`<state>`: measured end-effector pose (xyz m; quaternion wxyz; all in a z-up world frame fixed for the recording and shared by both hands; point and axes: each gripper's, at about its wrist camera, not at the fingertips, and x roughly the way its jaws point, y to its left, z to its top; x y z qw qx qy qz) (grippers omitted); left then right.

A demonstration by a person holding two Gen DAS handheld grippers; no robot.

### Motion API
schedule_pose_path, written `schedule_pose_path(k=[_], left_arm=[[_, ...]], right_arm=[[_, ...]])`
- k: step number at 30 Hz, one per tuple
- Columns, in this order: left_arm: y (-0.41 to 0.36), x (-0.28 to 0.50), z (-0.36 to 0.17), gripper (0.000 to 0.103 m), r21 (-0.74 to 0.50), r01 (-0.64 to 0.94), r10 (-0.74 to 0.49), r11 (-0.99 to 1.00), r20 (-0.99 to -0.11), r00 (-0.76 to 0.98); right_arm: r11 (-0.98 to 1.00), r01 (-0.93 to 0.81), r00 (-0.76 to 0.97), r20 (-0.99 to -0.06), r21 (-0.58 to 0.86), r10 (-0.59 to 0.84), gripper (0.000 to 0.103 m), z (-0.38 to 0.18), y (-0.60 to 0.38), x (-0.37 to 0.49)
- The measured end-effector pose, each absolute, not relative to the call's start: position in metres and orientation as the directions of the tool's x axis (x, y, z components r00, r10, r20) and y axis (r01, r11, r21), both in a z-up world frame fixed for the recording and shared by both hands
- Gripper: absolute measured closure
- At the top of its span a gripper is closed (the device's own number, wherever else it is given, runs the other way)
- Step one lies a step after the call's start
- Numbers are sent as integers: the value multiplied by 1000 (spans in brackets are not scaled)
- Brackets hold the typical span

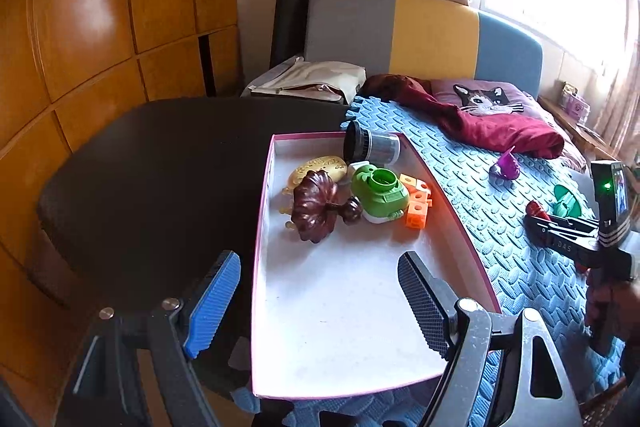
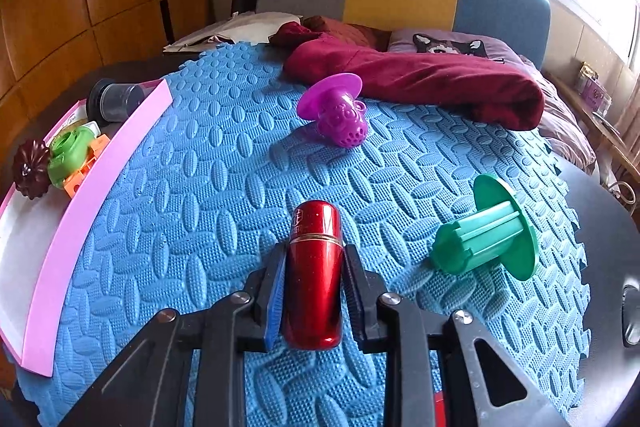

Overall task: Organize rigid objects
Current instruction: 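Carry the red cylinder with the right gripper into the tray and release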

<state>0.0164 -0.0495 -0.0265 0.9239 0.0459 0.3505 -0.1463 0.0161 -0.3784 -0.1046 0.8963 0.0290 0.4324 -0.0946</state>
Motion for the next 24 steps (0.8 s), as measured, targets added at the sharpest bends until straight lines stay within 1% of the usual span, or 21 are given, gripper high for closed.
schedule_pose_path(k=[8, 12, 16, 18, 21, 24], left_arm=[[-48, 16, -27, 21, -24, 304, -242, 952, -665, 707], [-46, 16, -27, 21, -28, 304, -246, 952, -663, 707], [-44, 16, -26, 21, -33, 304, -249, 952, -661, 708], [-43, 17, -26, 21, -38, 302, -251, 953, -660, 709], [-40, 18, -26, 21, -45, 297, -252, 954, -659, 709], [-38, 18, -27, 21, -53, 294, -255, 954, -659, 707]], right_arm=[[976, 208, 603, -778, -61, -177, 77, -103, -374, 15], [970, 239, 596, -783, -43, -181, 77, -102, -374, 13], [961, 277, 586, -796, 21, -152, 77, -100, -376, 9], [953, 291, 591, -799, 81, -112, 77, -95, -374, 5], [953, 252, 633, -773, 168, -31, 77, -80, -357, -3], [957, 204, 655, -755, 206, 23, 77, -67, -335, -6]])
